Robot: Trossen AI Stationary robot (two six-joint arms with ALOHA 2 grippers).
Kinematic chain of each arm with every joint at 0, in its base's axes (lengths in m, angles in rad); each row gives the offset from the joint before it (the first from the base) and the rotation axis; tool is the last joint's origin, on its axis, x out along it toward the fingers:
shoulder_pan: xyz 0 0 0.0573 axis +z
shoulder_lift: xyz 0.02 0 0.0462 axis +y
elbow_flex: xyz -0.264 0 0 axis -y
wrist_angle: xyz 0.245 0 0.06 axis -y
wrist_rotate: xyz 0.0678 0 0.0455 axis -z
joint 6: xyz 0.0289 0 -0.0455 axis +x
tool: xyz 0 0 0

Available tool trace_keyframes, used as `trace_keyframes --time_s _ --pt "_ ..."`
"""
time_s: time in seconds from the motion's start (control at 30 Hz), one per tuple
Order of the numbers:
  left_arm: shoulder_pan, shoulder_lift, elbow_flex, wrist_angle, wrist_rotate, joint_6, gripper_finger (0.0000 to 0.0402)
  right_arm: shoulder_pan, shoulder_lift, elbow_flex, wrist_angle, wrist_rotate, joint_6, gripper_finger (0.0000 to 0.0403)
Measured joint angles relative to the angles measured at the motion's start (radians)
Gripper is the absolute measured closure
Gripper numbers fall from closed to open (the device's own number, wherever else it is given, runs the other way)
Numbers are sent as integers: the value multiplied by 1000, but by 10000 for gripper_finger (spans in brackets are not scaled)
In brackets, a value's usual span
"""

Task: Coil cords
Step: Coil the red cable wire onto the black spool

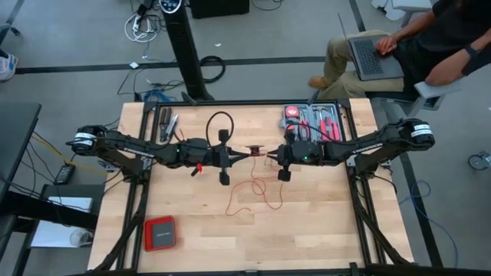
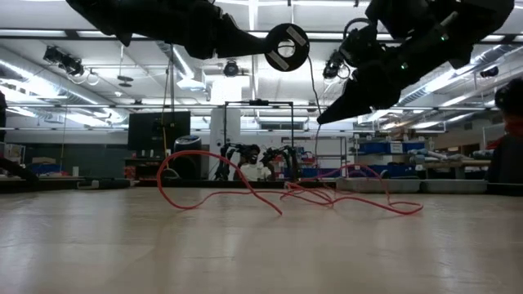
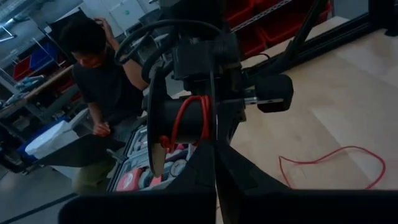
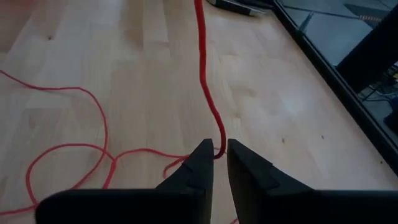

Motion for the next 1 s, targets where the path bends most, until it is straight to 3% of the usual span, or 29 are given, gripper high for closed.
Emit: trace_keyframes --time_s 0.33,0.6,0.77,1.0 --pt "0 0 0 21 41 -5 401 -22 0 -56 152 -80 -2 398" --pt "16 0 0 126 376 -7 401 -55 1 -67 253 -280 -33 401" --pt "37 0 0 161 539 -38 401 -40 13 22 181 -268 -103 402" --pt "55 0 0 178 684 -157 401 -20 13 162 78 -254 -265 402"
